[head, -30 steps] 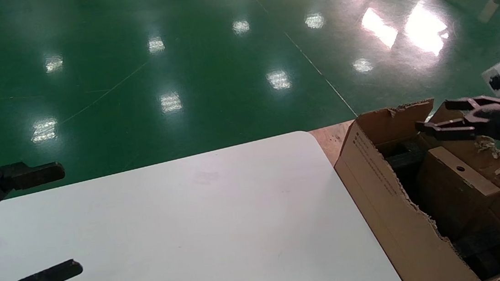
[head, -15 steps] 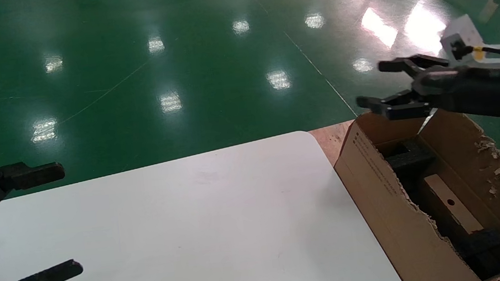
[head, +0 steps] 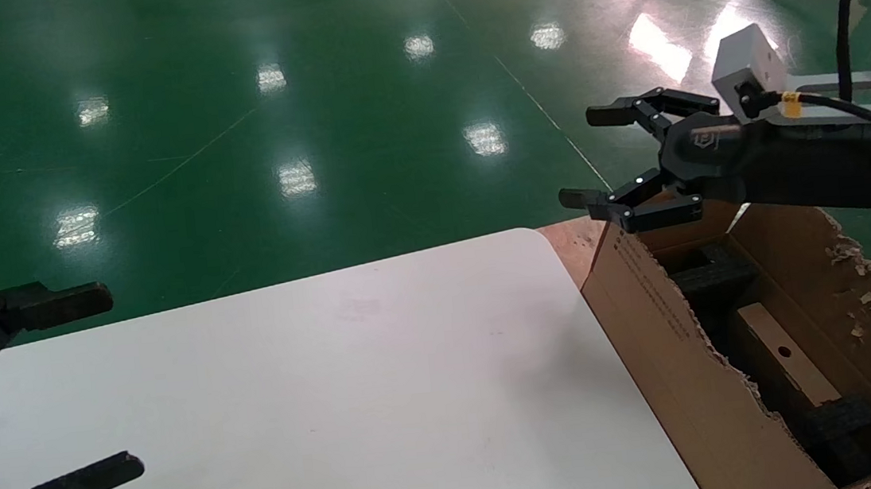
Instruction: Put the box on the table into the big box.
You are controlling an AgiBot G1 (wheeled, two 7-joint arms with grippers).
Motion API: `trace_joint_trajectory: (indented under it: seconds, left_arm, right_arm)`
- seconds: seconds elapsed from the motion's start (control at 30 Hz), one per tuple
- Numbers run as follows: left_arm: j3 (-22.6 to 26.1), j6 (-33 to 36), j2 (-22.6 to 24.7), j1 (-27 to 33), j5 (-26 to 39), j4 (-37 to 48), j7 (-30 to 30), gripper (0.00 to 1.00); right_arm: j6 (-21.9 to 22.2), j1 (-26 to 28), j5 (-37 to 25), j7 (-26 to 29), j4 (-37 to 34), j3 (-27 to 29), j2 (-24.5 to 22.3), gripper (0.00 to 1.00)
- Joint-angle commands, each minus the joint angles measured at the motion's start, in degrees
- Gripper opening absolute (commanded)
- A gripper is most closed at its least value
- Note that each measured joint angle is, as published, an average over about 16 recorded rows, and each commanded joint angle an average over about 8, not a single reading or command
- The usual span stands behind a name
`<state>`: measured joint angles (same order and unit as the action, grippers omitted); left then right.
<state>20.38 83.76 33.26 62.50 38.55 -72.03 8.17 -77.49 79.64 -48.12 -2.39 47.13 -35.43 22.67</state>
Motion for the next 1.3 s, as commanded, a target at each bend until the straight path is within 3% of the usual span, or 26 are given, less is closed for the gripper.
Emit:
trace_joint_trajectory:
  seconds: [0.03, 0.5, 1.3]
  left_arm:
    - [0.0, 0.0, 0.0, 0.0, 0.0, 0.0, 0.0, 1.00]
    - [0.0, 0.0, 0.0, 0.0, 0.0, 0.0, 0.0, 1.00]
    - [0.0, 0.0, 0.0, 0.0, 0.0, 0.0, 0.0, 1.00]
  right_arm:
    - [0.1, 0.1, -0.2, 0.0, -0.7, 0.0, 0.0, 1.00]
    - [0.0, -0.1, -0.6, 0.3, -2.2, 0.4, 0.3, 1.00]
    - [-3.3, -7.4, 2.2, 5.5, 9.4, 8.1, 5.2, 1.00]
